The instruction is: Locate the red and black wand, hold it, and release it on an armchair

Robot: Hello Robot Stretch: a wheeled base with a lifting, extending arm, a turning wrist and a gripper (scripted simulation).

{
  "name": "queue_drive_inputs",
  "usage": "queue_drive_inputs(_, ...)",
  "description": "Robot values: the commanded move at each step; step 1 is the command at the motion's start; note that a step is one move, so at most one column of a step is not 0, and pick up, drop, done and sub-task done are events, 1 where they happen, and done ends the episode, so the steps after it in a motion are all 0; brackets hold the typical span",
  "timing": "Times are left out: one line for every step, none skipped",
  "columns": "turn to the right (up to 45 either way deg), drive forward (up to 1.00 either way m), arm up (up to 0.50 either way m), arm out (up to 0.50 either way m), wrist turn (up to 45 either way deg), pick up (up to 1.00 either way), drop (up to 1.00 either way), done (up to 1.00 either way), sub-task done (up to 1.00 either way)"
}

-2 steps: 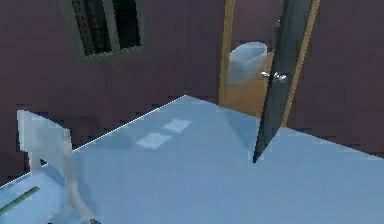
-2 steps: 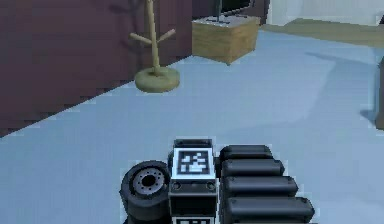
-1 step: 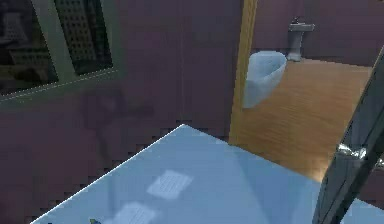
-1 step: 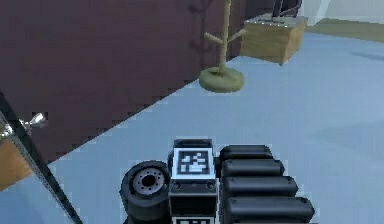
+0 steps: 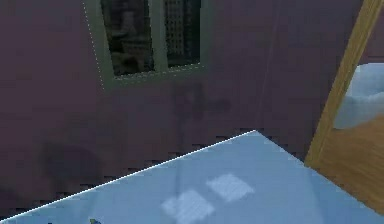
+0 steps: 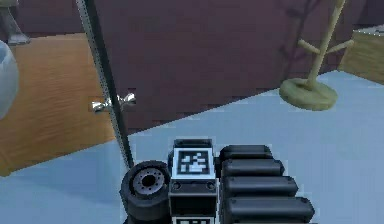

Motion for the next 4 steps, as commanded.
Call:
queue_drive_inputs(0.0,0.05,0.00,0.00,0.0,0.00,0.00,0.00,0.00)
queue_drive_inputs(36.0,0.00,0.00,0.00,0.0,0.00,0.00,0.00,0.00)
queue_drive_inputs(0.0,0.80,0.00,0.00,0.0,0.00,0.00,0.00,0.00)
queue_drive_inputs(30.0,0.00,0.00,0.00,0.0,0.00,0.00,0.00,0.00)
